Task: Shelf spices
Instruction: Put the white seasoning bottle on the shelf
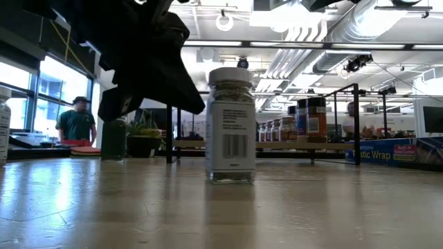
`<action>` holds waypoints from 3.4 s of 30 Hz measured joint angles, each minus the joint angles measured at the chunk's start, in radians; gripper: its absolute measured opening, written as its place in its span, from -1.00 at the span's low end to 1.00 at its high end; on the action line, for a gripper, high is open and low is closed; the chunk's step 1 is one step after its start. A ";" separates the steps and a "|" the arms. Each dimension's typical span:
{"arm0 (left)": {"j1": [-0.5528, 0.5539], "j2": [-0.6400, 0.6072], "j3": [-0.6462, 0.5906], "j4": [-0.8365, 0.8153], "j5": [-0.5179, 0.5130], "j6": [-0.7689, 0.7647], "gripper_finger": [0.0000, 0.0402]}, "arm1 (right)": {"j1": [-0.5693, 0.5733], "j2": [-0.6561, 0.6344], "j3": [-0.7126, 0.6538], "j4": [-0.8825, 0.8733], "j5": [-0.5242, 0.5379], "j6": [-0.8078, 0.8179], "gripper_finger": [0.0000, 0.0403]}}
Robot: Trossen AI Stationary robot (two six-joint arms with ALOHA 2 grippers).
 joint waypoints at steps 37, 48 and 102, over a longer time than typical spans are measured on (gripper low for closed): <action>-0.001 0.000 0.000 -0.229 0.096 -0.069 -1.00 | 0.006 0.001 0.000 -0.009 0.041 -0.003 0.37; -0.001 0.000 0.000 -0.228 0.096 -0.070 -1.00 | 0.006 0.019 0.000 -0.008 0.050 -0.003 0.37; -0.066 -0.004 0.238 -0.707 -0.084 -0.592 -1.00 | 0.468 0.055 0.000 -0.085 -0.122 -0.096 0.37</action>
